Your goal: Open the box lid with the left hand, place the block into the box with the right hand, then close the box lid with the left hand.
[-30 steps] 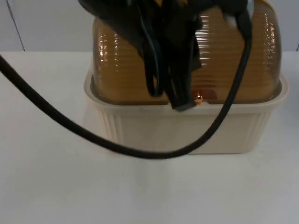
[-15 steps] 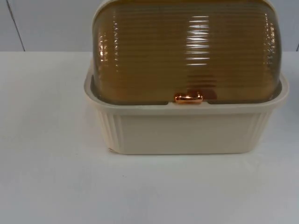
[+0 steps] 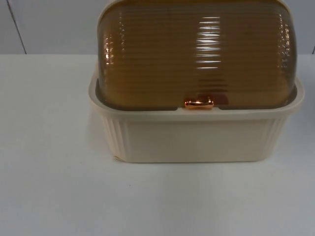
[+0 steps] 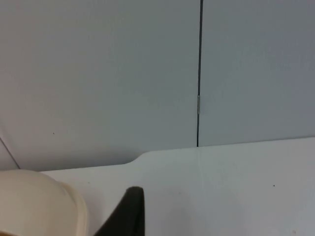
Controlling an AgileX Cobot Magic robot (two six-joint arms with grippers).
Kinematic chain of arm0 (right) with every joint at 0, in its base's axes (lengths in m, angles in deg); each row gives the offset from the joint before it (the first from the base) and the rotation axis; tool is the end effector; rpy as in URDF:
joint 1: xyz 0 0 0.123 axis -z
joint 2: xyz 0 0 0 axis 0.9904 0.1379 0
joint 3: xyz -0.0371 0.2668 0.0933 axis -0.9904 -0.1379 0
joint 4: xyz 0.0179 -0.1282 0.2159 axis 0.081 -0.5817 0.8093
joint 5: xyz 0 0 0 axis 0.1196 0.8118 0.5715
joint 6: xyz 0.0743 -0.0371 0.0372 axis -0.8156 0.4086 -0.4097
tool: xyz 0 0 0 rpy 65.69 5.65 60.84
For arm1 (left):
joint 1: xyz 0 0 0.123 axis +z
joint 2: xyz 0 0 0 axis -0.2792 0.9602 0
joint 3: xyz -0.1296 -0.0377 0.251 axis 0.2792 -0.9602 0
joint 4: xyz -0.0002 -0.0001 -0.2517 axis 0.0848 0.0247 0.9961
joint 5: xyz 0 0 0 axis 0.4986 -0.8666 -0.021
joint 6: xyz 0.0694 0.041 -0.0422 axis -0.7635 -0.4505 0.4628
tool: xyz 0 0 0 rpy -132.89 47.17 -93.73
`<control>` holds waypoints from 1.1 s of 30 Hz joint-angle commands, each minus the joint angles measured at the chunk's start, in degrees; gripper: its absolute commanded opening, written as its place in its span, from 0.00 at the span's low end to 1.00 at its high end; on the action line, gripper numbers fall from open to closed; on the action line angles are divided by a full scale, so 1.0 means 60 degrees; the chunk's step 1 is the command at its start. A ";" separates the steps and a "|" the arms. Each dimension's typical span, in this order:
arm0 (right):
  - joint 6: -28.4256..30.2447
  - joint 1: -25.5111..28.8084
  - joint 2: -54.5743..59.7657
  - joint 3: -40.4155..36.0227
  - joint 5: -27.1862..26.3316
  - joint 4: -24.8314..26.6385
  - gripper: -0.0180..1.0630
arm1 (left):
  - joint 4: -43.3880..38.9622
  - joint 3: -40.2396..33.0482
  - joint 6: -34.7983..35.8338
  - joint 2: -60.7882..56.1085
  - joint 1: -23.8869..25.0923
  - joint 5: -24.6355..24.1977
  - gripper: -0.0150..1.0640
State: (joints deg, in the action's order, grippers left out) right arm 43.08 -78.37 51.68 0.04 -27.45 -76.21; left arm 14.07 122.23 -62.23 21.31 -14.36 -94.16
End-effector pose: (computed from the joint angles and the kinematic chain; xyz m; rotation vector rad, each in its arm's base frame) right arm 0.2404 -0.0151 0.3924 0.1001 1.9297 -0.0126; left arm 0.2976 -0.0096 0.4254 0.1386 1.8796 -0.1607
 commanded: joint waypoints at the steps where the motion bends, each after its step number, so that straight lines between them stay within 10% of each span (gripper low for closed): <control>1: -0.0036 -0.0037 -0.0106 -0.0009 0.0013 -0.0014 0.99 | 0.0252 -0.0045 0.0072 -0.0059 0.0085 -0.0097 0.01; 19: -0.0167 -0.0037 -0.0104 -0.0009 0.0085 -0.0014 0.99 | 0.0004 -0.0976 0.0072 -0.0059 -0.0208 0.0320 0.05; 21: -0.0167 -0.0037 -0.0104 -0.0009 0.0085 -0.0014 0.99 | -0.0175 -0.0976 0.0044 -0.0059 -0.0208 0.0414 0.27; 23: -0.0167 -0.0037 -0.0104 -0.0009 0.0103 -0.0014 0.99 | -0.0281 -0.0976 0.0144 -0.0059 -0.0208 0.0414 0.77; 25: -0.0167 -0.0037 -0.0104 -0.0009 0.0103 -0.0014 0.99 | -0.0256 -0.0976 0.0380 -0.0059 -0.0208 0.0465 0.97; 33: -0.0167 -0.0037 -0.0104 -0.0009 0.0187 -0.0079 0.99 | -0.0047 -0.0976 0.0354 -0.0159 -0.0208 0.0344 0.79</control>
State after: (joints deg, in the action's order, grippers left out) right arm 42.11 -78.37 51.54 0.04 -26.42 -76.21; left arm 12.85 116.64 -60.59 20.98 -15.44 -92.16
